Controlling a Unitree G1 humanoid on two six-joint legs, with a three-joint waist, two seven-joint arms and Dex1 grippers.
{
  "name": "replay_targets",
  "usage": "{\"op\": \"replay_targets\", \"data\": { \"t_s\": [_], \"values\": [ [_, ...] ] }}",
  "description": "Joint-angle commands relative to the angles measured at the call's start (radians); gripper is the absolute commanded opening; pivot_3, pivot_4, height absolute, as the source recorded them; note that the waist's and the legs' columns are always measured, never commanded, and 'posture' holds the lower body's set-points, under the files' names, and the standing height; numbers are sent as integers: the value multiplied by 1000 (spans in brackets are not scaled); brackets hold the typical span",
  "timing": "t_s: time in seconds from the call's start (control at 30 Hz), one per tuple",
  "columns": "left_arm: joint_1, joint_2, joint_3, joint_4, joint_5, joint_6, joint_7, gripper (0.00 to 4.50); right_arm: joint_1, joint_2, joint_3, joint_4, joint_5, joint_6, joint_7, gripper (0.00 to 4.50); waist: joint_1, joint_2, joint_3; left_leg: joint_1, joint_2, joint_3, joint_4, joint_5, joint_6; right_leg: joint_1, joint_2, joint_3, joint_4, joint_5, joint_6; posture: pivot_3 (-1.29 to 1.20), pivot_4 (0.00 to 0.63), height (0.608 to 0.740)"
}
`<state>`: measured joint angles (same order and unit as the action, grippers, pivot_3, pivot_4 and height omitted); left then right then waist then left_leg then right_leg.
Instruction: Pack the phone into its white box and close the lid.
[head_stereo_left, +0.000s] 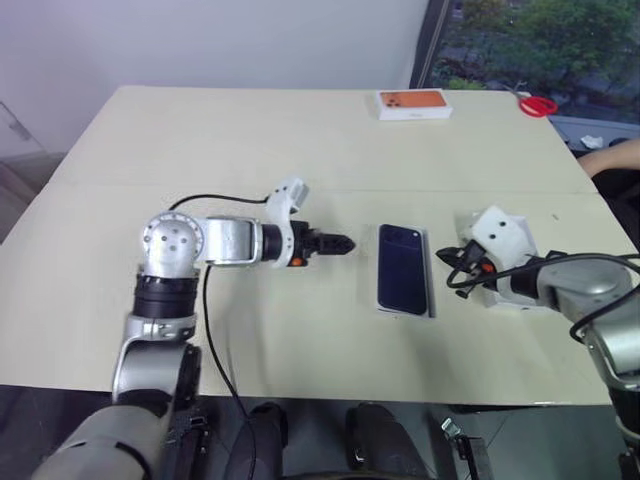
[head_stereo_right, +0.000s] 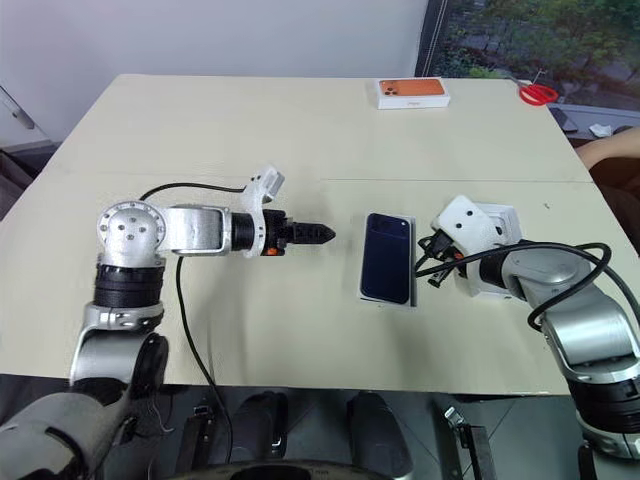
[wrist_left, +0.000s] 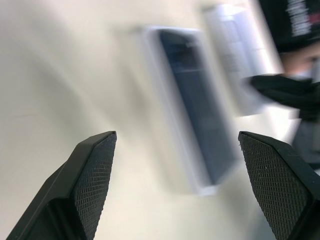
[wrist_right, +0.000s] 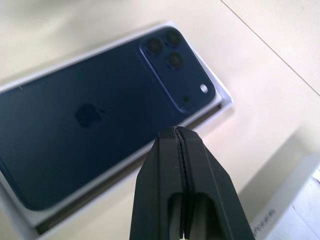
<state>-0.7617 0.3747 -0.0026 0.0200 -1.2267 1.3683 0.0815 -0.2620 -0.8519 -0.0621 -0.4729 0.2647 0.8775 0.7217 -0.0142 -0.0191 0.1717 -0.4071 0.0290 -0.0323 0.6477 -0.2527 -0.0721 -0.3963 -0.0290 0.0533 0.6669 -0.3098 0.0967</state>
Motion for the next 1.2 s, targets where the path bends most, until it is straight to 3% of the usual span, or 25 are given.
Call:
{"op": "replay_targets", "data": {
  "t_s": [0.03, 0.17, 0.37, 1.2],
  "values": [
    [41, 116, -160, -143, 248, -208, -245, 4098, -44, 46, 49, -66, 21, 34, -32, 0, -2, 0, 0, 0, 0, 0, 0, 0, 0, 0, 0, 0, 0, 0, 0, 0, 150, 740],
    [118, 239, -285, -201, 479, -465, -498, 4098, -126, 142, 142, -55, 5, 118, -112, 0, 0, 1, 0, 0, 1, 0, -1, 0, 0, -1, 0, 0, 0, 0, -1, 0, 150, 740],
    [214, 297, -328, -220, 683, -734, -722, 4098, -221, 237, 213, -11, -6, 203, -191, 0, 4, 1, 1, -2, 1, 0, 0, -4, 7, -1, 0, 0, -1, 0, -1, 0, 150, 740],
    [292, 213, -225, -225, 805, -764, -833, 4098, -203, 200, 260, 2, -21, 286, -220, 0, 0, 1, 1, -1, 2, 0, 1, -6, 10, -1, 0, -1, 0, 0, 0, 0, 150, 740]
  ]
}}
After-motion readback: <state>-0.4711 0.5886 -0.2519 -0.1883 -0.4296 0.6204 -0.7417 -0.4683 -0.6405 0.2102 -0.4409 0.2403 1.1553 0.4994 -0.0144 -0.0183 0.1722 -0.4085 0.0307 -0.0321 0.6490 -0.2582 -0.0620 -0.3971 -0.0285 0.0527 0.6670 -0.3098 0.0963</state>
